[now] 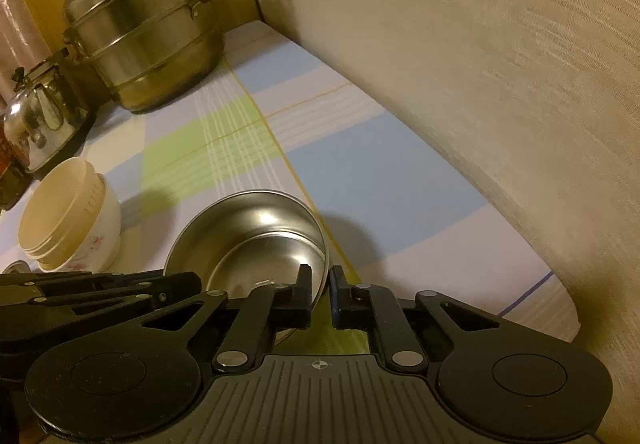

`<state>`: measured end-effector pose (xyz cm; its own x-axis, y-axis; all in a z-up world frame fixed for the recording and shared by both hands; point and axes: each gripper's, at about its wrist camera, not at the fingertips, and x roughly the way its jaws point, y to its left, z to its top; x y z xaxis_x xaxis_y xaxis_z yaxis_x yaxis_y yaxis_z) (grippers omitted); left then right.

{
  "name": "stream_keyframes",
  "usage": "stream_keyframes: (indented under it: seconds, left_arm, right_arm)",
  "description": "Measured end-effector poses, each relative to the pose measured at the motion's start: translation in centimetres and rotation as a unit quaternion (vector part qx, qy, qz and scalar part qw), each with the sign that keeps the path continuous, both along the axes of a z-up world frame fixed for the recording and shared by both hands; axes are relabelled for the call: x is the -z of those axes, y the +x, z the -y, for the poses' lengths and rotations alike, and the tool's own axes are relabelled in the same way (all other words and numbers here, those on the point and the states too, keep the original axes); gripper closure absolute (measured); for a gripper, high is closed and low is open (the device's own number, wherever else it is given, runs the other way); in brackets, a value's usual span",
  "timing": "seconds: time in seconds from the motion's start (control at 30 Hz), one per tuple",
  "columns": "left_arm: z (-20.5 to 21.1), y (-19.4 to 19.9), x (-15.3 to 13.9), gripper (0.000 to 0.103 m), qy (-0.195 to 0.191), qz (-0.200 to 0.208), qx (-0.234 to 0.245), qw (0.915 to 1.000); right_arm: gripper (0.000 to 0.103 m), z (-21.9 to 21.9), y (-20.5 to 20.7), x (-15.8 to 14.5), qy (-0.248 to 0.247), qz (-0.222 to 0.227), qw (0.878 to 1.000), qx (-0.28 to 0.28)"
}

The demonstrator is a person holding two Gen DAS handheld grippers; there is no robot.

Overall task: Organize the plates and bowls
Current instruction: 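Lift the steel cup with the right tool and carry it over the bowl stack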

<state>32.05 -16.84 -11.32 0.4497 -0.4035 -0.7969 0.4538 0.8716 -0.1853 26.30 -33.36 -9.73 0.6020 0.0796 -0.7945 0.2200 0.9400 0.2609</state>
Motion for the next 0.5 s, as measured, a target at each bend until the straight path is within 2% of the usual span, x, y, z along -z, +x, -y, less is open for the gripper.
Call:
stream_keyframes:
  seconds: [0.17, 0.5]
  left_arm:
    - [-1.3, -0.8, -1.7, 0.093, -0.013, 0.011, -0.004, 0.9999]
    - [-5.1, -2.0, -6.2, 0.093, -0.040, 0.037, -0.038, 0.9978]
  right_arm:
    - [0.094, -0.6, -0.7, -1.8, -0.007, 0.009, 1.000, -0.014]
    - [0.094, -2.4, -0.7, -6.6, 0.015, 0.028, 0.998, -0.045]
